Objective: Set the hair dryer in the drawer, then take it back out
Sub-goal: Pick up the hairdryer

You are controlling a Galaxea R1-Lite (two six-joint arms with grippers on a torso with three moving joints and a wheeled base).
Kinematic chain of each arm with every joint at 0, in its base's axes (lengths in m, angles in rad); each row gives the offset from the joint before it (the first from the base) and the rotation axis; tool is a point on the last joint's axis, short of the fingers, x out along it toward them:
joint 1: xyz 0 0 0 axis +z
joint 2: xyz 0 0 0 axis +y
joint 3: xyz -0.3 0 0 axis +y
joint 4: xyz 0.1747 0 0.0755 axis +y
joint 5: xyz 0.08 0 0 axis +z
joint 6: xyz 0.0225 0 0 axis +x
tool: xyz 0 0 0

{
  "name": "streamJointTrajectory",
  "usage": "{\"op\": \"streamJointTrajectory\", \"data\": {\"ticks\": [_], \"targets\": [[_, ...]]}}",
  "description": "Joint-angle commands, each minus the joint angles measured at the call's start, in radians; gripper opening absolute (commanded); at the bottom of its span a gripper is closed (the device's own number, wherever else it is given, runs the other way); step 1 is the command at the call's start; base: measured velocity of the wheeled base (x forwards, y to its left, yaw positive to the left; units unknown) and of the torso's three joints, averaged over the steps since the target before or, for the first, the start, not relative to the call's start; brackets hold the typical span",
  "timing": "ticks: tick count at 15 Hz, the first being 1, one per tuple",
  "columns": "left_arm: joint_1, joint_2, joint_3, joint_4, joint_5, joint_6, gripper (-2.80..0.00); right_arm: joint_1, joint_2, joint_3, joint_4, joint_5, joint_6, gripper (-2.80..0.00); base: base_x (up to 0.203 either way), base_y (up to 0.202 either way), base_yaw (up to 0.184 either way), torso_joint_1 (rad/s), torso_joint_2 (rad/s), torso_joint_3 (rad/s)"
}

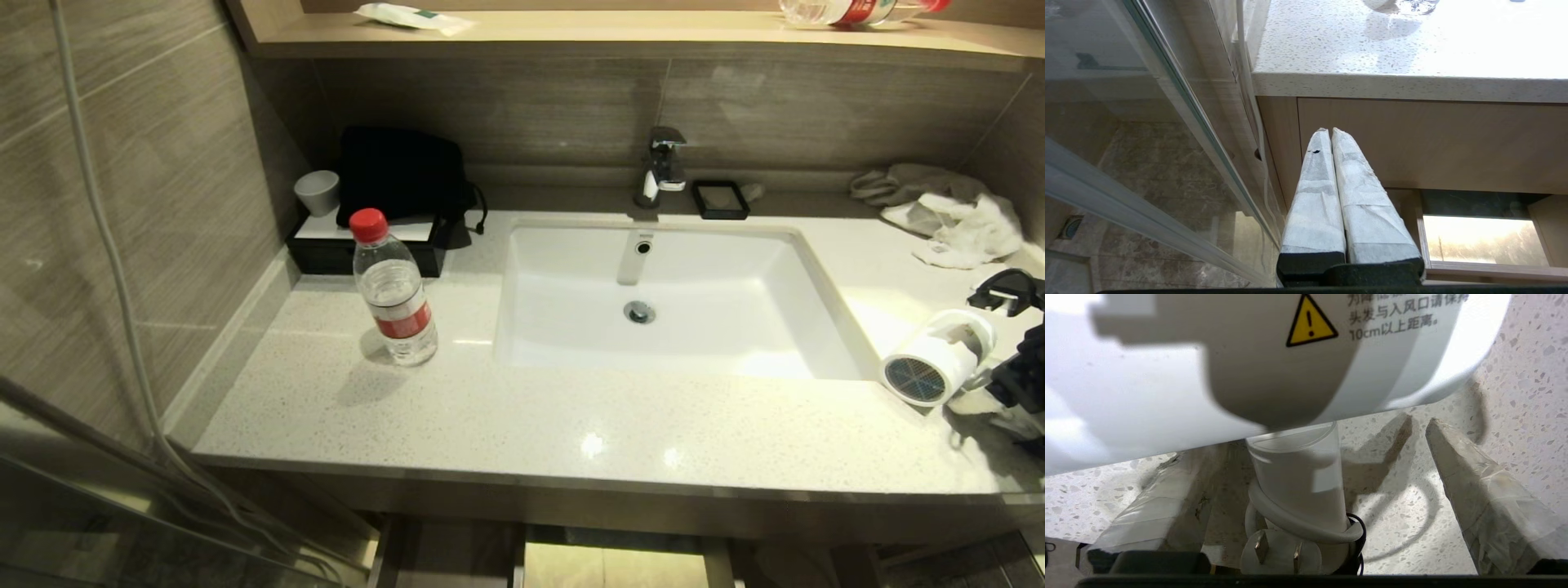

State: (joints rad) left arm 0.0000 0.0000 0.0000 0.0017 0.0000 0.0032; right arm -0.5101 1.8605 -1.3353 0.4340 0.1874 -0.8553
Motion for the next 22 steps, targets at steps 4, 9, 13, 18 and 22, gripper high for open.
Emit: {"op": "streamJointTrajectory", "data": {"ticks": [4,9,13,18,22], "targets": [[0.000,0.000,0.000,0.000,0.000,0.000,-2.80,-0.022,0.010,0.012,0.016,0.046,-0.076,-2.80,0.000,0.000,0.000,0.000,0.00,0.000],[0.000,0.000,0.000,0.000,0.000,0.000,-2.80,-0.025,-0.013,-0.013,0.037,0.071,-0.077,-2.80,0.000,0.000,0.000,0.000,0.00,0.000],[0.000,0.000,0.000,0.000,0.000,0.000,-2.80,-0.027,-0.090,-0.027,0.040,0.093,-0.069,-2.80,0.000,0.000,0.000,0.000,0.00,0.000],[0.000,0.000,0.000,0.000,0.000,0.000,-2.80,-0.033,-0.241,-0.003,0.088,0.115,-0.026,-2.80,0.000,0.000,0.000,0.000,0.00,0.000],[0.000,0.000,0.000,0.000,0.000,0.000,-2.80,-0.024,-0.404,0.071,0.148,0.111,0.069,-2.80,0.000,0.000,0.000,0.000,0.00,0.000]]}}
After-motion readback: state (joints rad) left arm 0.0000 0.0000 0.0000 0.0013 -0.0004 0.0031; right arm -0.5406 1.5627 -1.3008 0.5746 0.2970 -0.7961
